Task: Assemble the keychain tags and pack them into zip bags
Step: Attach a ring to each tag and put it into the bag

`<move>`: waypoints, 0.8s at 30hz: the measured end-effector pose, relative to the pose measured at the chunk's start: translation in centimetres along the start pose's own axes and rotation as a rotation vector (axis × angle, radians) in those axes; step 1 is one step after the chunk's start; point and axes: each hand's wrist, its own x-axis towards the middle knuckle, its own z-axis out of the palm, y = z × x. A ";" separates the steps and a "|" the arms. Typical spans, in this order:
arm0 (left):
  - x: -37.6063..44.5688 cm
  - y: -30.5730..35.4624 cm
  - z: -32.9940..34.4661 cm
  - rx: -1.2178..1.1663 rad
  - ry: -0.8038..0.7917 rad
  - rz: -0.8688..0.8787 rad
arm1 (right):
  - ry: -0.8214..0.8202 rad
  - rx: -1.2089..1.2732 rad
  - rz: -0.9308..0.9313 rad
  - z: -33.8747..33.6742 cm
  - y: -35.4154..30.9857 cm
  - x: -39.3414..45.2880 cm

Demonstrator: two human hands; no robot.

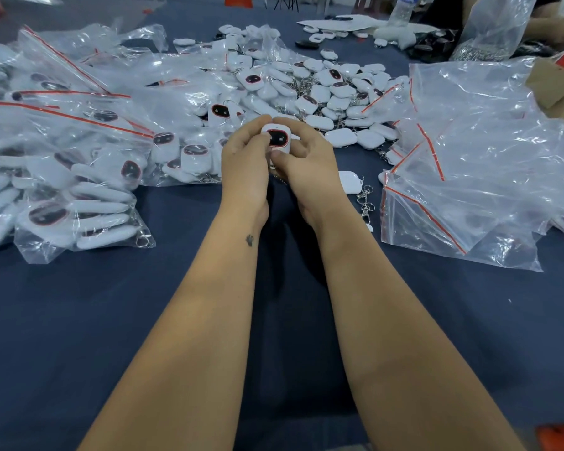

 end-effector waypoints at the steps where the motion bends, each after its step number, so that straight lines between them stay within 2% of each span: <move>1: 0.0 -0.1 0.1 0.004 -0.012 -0.015 | 0.010 -0.017 -0.008 0.0 0.1 0.0; 6: 0.0 -0.6 0.2 0.171 -0.089 -0.012 | 0.087 -0.051 -0.005 0.0 0.3 0.1; 17: 0.4 -0.7 0.0 0.198 -0.115 -0.018 | 0.102 0.006 0.066 0.0 0.1 0.5; 19: 0.2 -0.7 0.2 0.297 -0.158 0.017 | 0.127 0.086 0.083 0.0 -0.2 0.5; 22: -0.5 -1.1 0.7 0.572 -0.275 0.147 | 0.236 0.300 0.093 -0.4 -0.2 0.6; 24: -0.9 -1.8 1.0 0.744 -0.374 0.234 | 0.320 0.325 0.086 -0.8 -0.3 0.7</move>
